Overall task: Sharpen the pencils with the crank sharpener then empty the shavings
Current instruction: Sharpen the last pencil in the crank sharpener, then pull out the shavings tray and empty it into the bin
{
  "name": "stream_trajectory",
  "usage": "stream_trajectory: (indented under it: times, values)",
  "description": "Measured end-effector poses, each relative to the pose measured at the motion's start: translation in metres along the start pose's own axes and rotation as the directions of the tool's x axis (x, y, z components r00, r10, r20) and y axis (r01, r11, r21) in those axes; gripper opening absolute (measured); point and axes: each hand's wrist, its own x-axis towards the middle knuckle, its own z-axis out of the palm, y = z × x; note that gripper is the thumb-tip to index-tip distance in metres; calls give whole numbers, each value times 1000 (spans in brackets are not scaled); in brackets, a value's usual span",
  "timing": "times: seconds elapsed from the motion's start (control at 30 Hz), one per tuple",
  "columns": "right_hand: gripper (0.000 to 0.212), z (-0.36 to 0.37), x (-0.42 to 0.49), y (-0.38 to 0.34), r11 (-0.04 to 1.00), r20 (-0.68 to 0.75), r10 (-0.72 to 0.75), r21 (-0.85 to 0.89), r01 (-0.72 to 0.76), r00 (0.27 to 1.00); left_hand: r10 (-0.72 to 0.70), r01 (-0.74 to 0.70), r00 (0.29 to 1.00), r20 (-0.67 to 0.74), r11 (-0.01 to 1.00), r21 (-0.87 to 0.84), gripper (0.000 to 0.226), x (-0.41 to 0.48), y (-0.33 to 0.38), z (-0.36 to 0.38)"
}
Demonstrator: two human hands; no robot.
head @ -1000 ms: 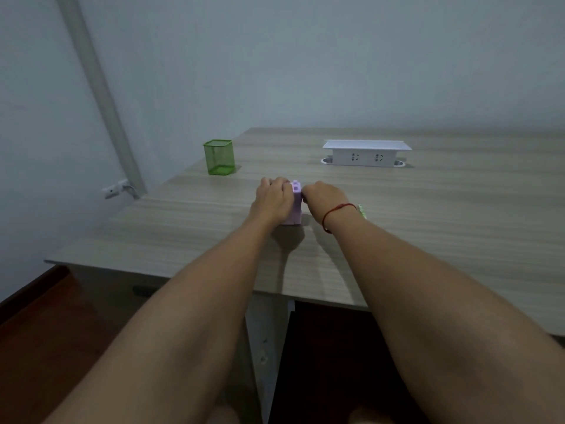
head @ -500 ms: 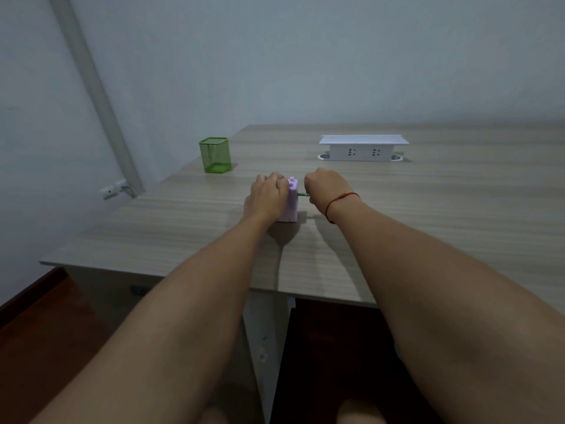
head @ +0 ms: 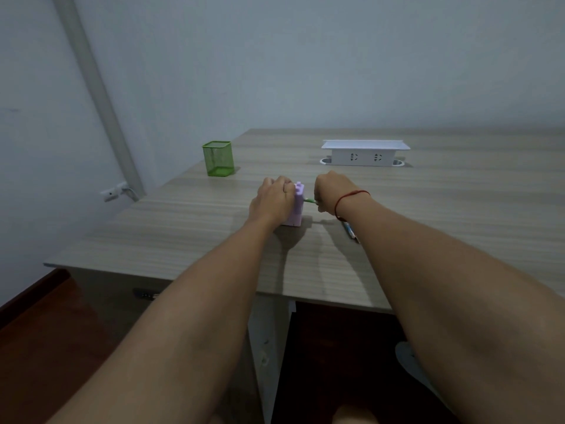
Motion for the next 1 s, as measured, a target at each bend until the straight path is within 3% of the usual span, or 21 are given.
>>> stream_trajectory:
  times: [0.13, 0.23, 0.37, 0.7, 0.9, 1.0]
  values:
    - [31, -5, 0, 1, 999, 45, -3, 33, 1, 999, 1, 1, 1000, 24, 999, -48, 42, 1, 0, 0]
    - [28, -6, -4, 7, 1000, -17, -6, -7, 6, 1000, -17, 17, 1000, 13, 999, -35, 40, 0, -2, -1]
    - [23, -4, -22, 51, 993, -28, 88, -72, -90, 996, -35, 35, 999, -17, 999, -19, 38, 4, -4, -1]
    - [23, 10, -36, 65, 976, 4, 196, 98, -195, 981, -53, 50, 996, -76, 998, -36, 36, 1, 2, 10]
    - [5, 8, -46, 78, 937, -23, 324, 145, -317, 946, -36, 31, 994, -107, 998, -49, 35, -2, 0, 11]
    - [23, 14, -57, 84, 914, -73, 402, 88, -395, 913, -37, 31, 992, -117, 998, -55, 35, -2, 0, 12]
